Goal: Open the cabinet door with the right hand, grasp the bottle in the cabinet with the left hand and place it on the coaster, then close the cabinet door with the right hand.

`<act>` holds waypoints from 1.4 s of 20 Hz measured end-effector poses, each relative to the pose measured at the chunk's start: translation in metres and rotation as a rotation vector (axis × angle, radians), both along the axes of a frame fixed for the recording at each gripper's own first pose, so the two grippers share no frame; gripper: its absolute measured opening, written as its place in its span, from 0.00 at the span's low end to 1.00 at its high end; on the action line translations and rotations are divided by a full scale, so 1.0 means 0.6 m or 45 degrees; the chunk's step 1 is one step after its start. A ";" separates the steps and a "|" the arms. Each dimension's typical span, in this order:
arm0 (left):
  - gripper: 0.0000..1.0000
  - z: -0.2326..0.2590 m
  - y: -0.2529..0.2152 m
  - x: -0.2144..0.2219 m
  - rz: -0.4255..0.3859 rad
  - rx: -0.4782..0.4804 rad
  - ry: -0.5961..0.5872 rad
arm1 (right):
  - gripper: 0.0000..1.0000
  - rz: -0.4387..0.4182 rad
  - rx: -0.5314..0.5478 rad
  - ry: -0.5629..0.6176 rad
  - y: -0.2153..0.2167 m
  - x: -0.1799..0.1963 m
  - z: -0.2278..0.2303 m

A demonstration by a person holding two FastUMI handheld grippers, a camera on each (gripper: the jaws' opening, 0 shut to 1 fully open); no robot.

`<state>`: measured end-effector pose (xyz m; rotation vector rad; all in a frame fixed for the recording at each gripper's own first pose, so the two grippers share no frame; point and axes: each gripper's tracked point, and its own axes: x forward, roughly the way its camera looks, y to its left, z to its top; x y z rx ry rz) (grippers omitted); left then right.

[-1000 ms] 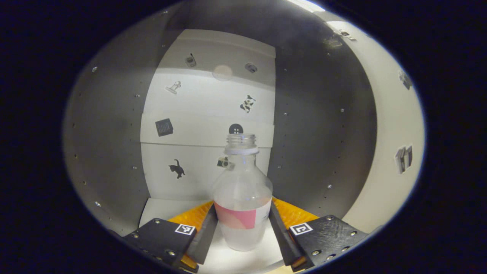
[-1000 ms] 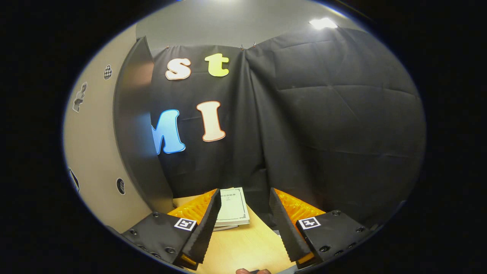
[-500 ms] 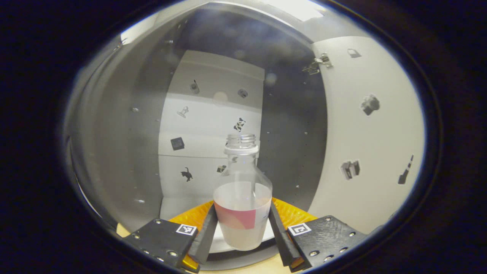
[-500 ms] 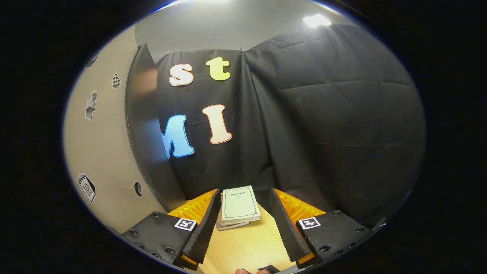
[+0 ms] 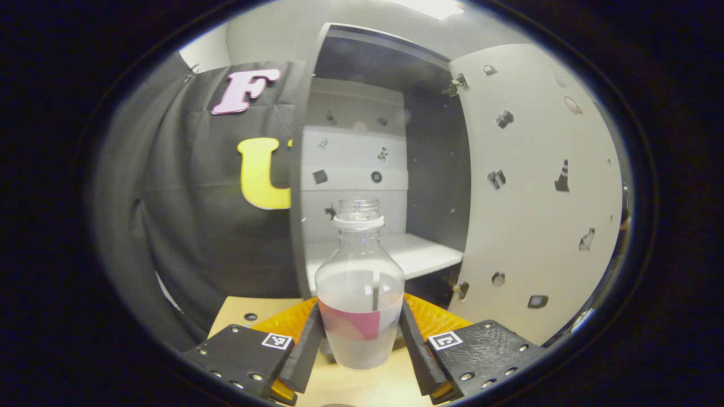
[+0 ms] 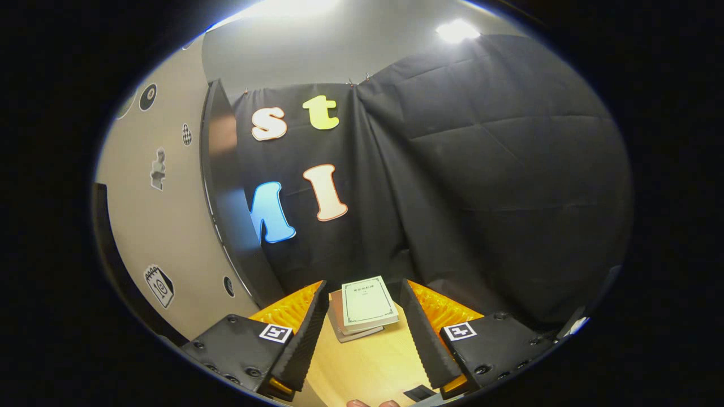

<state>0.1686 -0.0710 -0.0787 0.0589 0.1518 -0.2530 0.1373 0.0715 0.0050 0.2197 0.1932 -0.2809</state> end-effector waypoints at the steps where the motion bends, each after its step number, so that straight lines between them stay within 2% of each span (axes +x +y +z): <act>1: 0.70 -0.025 0.021 -0.018 0.024 -0.005 0.014 | 0.82 -0.006 -0.006 0.000 -0.001 0.001 0.001; 7: 0.72 -0.153 0.104 -0.094 0.120 0.033 0.064 | 0.82 0.024 -0.049 0.011 0.005 -0.007 0.003; 14: 0.74 -0.293 0.129 -0.140 0.150 0.070 0.083 | 0.82 0.047 -0.076 0.000 0.016 -0.010 0.010; 17: 0.71 -0.338 0.121 -0.149 0.147 0.077 0.082 | 0.82 0.039 -0.101 -0.005 0.011 -0.014 0.015; 20: 0.71 -0.380 0.114 -0.157 0.156 0.066 0.091 | 0.82 0.003 -0.123 -0.029 0.005 -0.010 0.017; 25: 0.72 -0.451 0.107 -0.167 0.159 0.100 0.122 | 0.82 -0.103 -0.105 0.051 -0.010 -0.027 -0.001; 28: 0.71 -0.451 0.109 -0.162 0.163 0.078 0.096 | 0.82 -0.123 -0.080 0.065 -0.010 -0.033 -0.006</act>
